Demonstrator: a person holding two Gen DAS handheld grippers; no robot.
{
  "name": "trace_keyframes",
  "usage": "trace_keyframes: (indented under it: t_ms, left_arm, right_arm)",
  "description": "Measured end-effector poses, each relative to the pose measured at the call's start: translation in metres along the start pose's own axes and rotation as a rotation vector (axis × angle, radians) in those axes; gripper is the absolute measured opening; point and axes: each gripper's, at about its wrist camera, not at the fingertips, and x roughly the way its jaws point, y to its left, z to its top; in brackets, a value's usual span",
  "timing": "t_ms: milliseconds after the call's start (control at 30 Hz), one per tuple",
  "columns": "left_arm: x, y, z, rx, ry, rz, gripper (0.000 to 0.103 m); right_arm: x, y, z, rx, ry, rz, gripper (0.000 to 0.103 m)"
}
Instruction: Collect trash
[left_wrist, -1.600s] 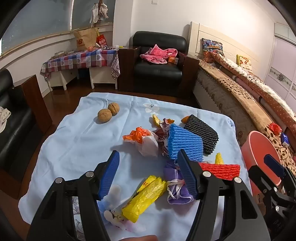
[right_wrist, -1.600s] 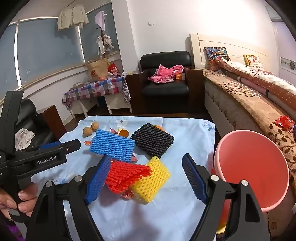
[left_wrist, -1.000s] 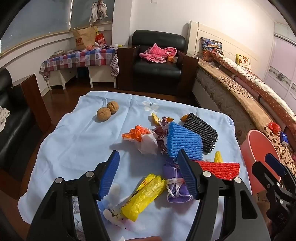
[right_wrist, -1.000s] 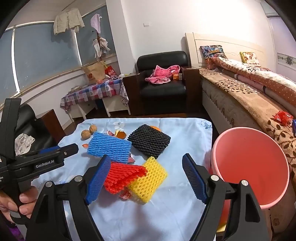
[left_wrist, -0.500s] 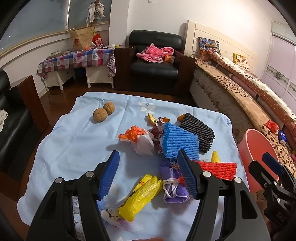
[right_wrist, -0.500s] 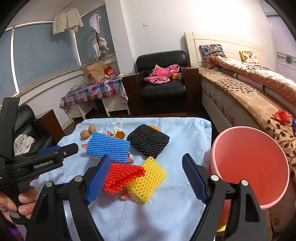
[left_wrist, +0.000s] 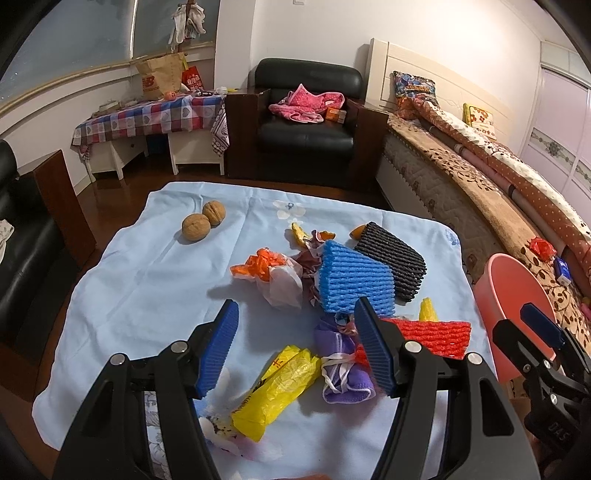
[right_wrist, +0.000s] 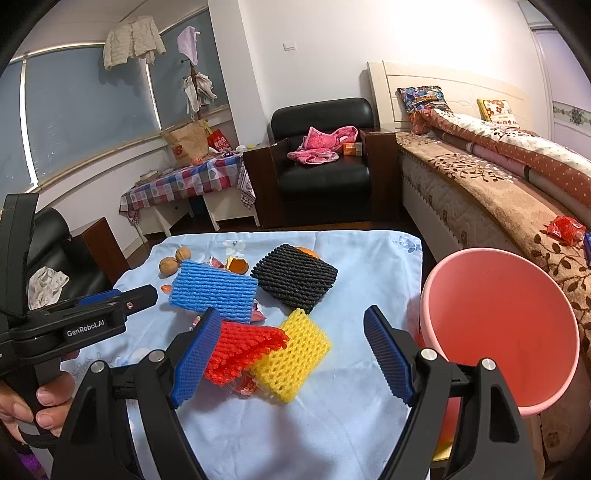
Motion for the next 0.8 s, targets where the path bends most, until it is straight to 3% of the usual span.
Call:
trace_keyframes:
  t_ms: [800]
  left_arm:
    - [0.0034, -0.0034, -0.0025, 0.006, 0.014, -0.012, 0.065]
  right_arm:
    - [0.0037, -0.0038, -0.0036, 0.010, 0.009, 0.001, 0.079]
